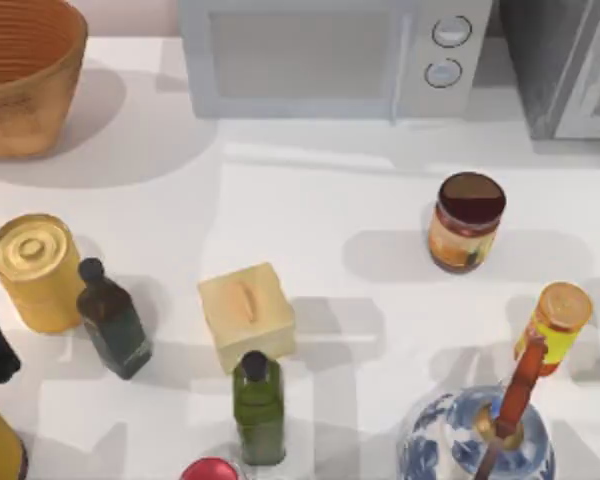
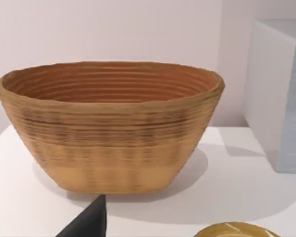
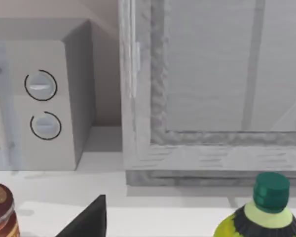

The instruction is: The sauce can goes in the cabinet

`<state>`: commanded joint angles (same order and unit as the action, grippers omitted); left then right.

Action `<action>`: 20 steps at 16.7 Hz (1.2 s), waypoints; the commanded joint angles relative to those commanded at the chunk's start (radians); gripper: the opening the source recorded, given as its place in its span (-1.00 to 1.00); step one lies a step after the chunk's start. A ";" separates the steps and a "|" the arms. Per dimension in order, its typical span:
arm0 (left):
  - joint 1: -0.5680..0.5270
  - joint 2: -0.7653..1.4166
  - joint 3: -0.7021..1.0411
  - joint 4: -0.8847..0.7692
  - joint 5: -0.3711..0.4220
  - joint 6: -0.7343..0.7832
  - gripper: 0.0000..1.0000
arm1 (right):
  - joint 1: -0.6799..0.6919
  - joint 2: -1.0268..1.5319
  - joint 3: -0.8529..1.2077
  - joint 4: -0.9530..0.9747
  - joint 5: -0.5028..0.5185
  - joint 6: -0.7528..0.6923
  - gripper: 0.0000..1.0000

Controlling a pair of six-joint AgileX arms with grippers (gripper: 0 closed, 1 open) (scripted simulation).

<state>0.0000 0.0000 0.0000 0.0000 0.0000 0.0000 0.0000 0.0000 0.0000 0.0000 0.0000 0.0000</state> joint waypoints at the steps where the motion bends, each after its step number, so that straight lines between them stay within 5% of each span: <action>1: 0.000 0.000 0.000 0.000 0.000 0.000 1.00 | 0.000 0.000 0.000 0.000 0.000 0.000 1.00; 8: 0.000 0.000 0.000 0.000 0.000 0.000 1.00 | -0.014 0.216 0.157 -0.099 -0.070 -0.186 1.00; 20: 0.000 0.000 0.000 0.000 0.000 0.000 1.00 | 0.004 1.325 0.970 -0.502 -0.506 -0.981 1.00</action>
<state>0.0000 0.0000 0.0000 0.0000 0.0000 0.0000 0.0040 1.3245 0.9695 -0.5015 -0.5056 -0.9808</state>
